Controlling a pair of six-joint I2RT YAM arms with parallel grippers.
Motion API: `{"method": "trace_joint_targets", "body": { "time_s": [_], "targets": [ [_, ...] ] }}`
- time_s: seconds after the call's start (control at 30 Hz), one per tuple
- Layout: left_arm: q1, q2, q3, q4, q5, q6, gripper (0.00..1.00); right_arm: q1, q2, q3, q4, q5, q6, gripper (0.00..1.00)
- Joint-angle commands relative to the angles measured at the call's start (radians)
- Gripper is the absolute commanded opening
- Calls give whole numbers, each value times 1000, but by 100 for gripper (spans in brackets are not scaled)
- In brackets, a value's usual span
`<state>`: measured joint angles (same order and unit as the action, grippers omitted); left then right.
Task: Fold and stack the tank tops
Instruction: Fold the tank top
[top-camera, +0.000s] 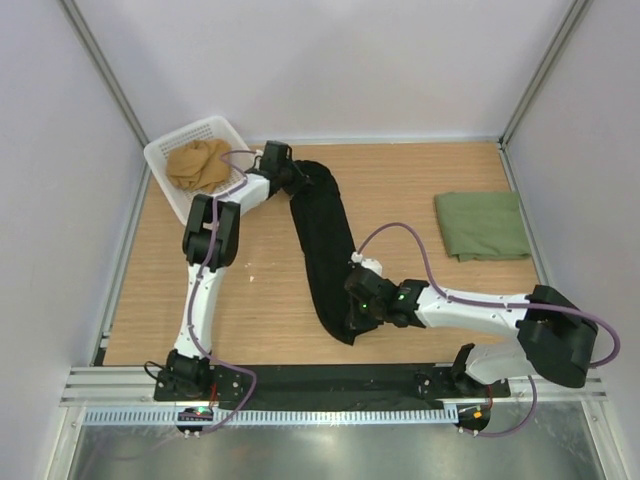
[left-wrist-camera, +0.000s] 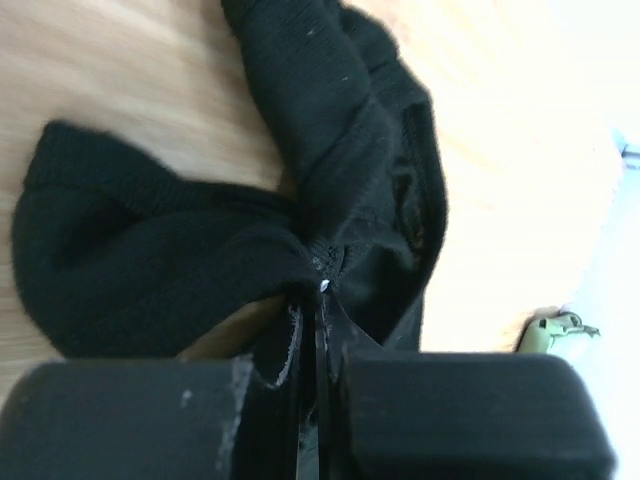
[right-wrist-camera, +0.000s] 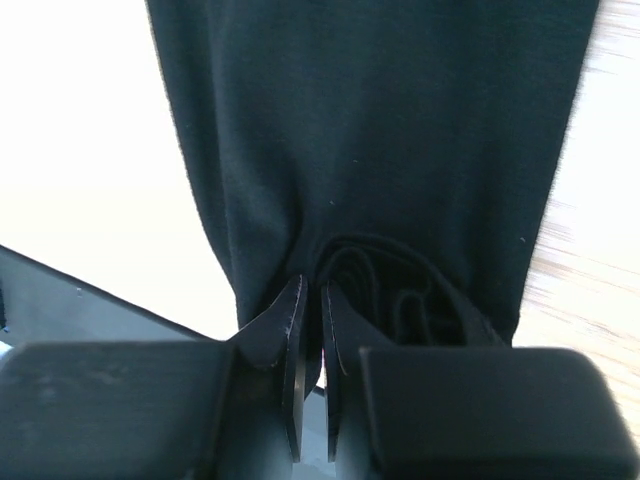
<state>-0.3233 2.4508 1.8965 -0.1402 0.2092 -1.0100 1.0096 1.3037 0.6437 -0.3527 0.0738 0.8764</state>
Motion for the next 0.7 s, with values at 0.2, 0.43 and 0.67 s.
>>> {"method": "trace_joint_targets", "body": {
  "time_s": [0.2, 0.43, 0.67],
  "targets": [
    [-33, 106, 251, -61, 16, 56, 3, 101, 155, 155, 126, -8, 21, 19],
    [-36, 172, 352, -42, 76, 67, 25, 168, 186, 185, 159, -35, 19, 38],
    [-30, -21, 217, -138, -28, 182, 66, 169, 88, 243, 29, 82, -13, 55]
  ]
}}
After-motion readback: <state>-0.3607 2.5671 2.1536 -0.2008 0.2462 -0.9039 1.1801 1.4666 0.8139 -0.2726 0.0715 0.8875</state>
